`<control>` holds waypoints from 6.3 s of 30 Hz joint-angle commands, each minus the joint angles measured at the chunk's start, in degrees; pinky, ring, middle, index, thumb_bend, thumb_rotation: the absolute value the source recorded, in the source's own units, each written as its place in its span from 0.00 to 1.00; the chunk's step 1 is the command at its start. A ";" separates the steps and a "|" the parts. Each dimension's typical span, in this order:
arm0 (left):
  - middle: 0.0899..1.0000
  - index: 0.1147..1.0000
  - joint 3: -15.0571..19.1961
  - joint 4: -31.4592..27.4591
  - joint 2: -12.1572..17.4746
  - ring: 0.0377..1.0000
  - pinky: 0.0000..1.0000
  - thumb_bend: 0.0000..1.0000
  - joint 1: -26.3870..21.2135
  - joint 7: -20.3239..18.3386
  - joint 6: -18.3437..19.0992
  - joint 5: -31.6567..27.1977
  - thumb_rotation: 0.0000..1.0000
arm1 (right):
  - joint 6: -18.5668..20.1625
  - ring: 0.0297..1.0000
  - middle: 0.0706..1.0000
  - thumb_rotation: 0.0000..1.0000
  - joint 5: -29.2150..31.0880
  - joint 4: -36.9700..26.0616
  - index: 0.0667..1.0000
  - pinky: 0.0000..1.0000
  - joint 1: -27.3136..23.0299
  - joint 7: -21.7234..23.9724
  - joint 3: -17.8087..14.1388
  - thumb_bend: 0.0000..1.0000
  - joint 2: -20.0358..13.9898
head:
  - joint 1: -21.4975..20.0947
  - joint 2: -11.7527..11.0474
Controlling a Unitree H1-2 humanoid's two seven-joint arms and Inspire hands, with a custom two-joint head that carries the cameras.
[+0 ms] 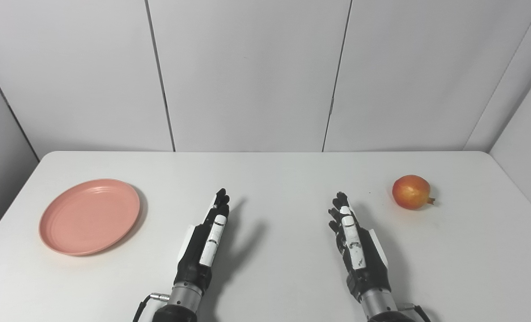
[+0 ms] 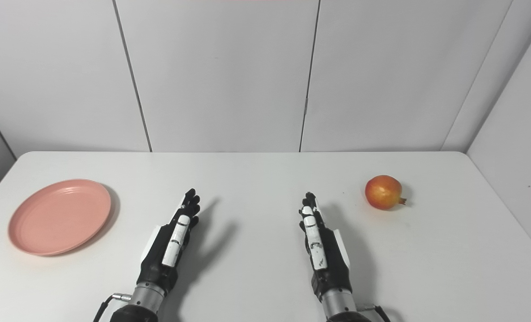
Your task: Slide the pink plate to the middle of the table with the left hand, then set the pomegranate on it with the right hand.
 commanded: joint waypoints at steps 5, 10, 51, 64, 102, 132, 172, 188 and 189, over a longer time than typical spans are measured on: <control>1.00 1.00 -0.11 -1.55 -0.35 1.00 1.00 0.46 -1.14 0.02 -1.21 0.37 1.00 | -3.35 1.00 1.00 1.00 0.00 -1.12 1.00 1.00 -1.18 0.05 0.14 0.28 0.36 | -0.01 0.00; 1.00 1.00 -0.13 -1.53 -0.31 1.00 1.00 0.46 -1.14 0.09 -1.29 0.52 1.00 | -2.96 1.00 1.00 1.00 -0.13 -1.24 1.00 1.00 -1.19 -0.05 0.17 0.28 0.38 | -0.04 -0.01; 1.00 1.00 0.02 -1.10 -0.42 1.00 1.00 0.46 -1.21 0.02 -1.43 0.20 1.00 | -3.51 1.00 1.00 1.00 -0.11 -0.61 1.00 1.00 -1.28 0.16 0.21 0.27 0.10 | 0.60 -0.77; 1.00 1.00 -1.89 0.85 -3.16 1.00 0.98 0.45 -1.45 2.12 -1.30 3.08 1.00 | -2.91 0.99 0.99 1.00 3.33 -1.60 0.99 1.00 -0.12 2.83 -1.41 0.30 -3.23 | 11.15 -2.97; 1.00 1.00 -3.75 5.05 -5.94 1.00 0.99 0.50 -2.44 5.28 -3.50 7.92 1.00 | -1.91 1.00 1.00 1.00 5.57 -2.95 1.00 1.00 0.32 5.10 -2.68 0.21 -6.27 | 19.90 -5.48; 0.98 0.97 -0.30 -5.02 -3.49 0.96 0.94 0.49 -4.28 5.96 -0.95 8.36 1.00 | -2.05 1.00 1.00 1.00 6.18 -0.82 1.00 1.00 -0.36 5.30 -2.70 0.23 -5.62 | 20.35 -6.72; 0.98 0.98 18.48 -13.18 3.05 0.96 0.95 0.45 -11.70 12.61 -1.77 -0.50 1.00 | -0.87 1.00 1.00 1.00 6.11 -1.07 1.00 1.00 -0.16 5.20 -3.18 0.22 -6.11 | 21.99 -7.57; 0.98 0.97 24.57 -12.59 6.19 0.96 0.96 0.49 -11.30 16.07 -5.06 -1.85 1.00 | -1.10 1.00 1.00 1.00 5.61 -1.56 1.00 1.00 -0.05 5.26 -3.00 0.21 -6.46 | 22.20 -7.63; 0.98 0.97 24.76 -12.54 6.31 0.96 0.96 0.49 -11.24 16.30 -5.30 -1.63 1.00 | -1.14 1.00 1.00 1.00 5.64 -1.57 1.00 1.00 -0.05 5.25 -3.04 0.21 -6.48 | 22.58 -7.67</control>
